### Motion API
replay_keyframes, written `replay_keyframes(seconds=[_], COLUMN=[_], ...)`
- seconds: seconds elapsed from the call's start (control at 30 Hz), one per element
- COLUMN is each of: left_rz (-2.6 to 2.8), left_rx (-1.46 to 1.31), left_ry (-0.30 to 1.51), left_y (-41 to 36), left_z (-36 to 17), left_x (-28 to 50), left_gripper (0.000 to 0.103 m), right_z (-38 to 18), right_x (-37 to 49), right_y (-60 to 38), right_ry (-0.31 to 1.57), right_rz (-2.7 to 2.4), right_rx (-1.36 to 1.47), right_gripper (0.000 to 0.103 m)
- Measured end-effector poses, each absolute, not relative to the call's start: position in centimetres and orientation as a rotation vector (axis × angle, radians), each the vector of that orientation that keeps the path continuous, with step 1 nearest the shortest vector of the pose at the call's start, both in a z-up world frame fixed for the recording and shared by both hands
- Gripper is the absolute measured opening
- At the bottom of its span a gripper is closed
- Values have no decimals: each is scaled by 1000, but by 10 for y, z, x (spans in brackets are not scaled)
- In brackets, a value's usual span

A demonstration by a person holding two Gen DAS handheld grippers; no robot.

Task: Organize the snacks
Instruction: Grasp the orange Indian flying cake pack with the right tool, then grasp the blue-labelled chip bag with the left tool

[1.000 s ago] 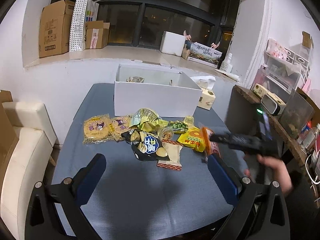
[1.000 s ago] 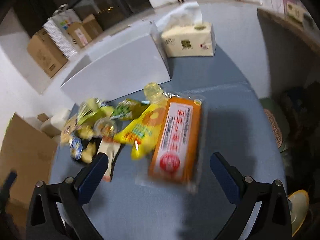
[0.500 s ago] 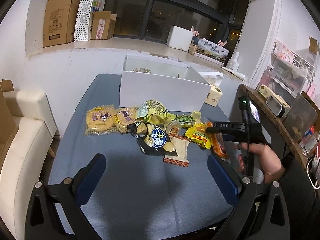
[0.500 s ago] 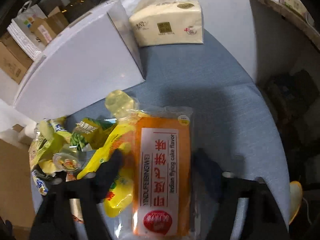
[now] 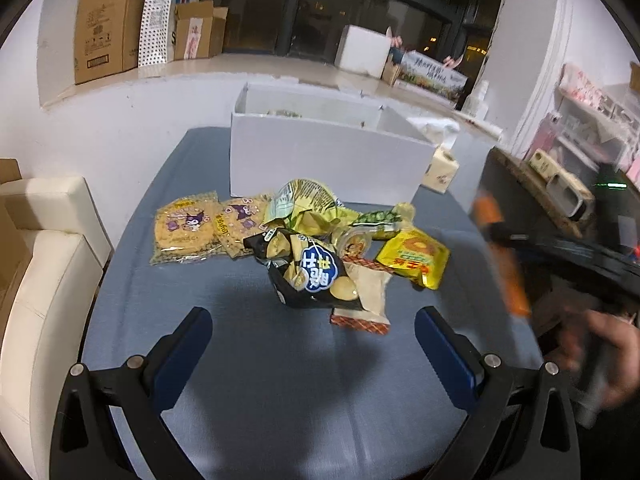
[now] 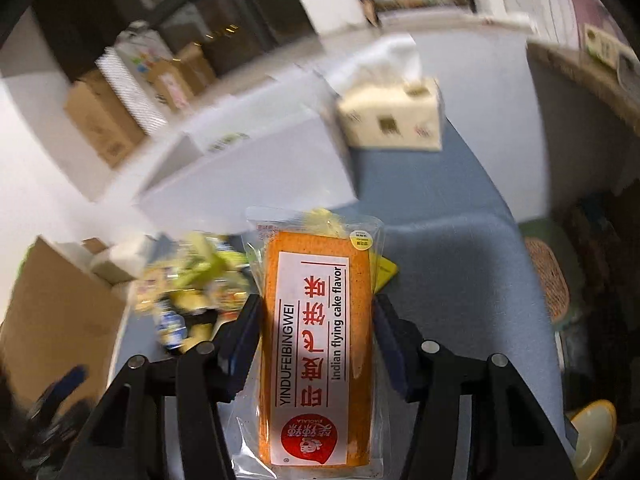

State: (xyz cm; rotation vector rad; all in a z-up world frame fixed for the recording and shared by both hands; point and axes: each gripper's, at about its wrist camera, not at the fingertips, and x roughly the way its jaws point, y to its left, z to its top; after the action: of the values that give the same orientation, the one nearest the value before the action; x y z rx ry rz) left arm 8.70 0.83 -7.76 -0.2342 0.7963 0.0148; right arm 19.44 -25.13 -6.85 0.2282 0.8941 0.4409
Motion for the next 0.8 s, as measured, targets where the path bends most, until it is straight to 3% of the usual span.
replay_keyframes(seconds=[0.4, 0.47, 0.5, 0.63, 0.8], left_rz=[122, 134, 105, 71, 37], left_rx=[-189, -199, -201, -195, -198], left_ry=[948, 974, 984, 968, 894], left_y=[-5, -2, -3, -4, 5], left_z=[-138, -148, -152, -151, -136], left_x=[188, 196, 199, 193, 165], left_gripper=[103, 96, 76, 62, 61], right_z=[-61, -66, -66, -69, -73], right_x=[158, 160, 159, 159, 158], right_y=[-276, -279, -279, -279, -274], right_ry=[849, 855, 857, 861, 867], right_rz=[479, 471, 469, 471, 486], right_rx=[287, 298, 296, 292, 292], right_gripper=[60, 60, 60, 60, 60])
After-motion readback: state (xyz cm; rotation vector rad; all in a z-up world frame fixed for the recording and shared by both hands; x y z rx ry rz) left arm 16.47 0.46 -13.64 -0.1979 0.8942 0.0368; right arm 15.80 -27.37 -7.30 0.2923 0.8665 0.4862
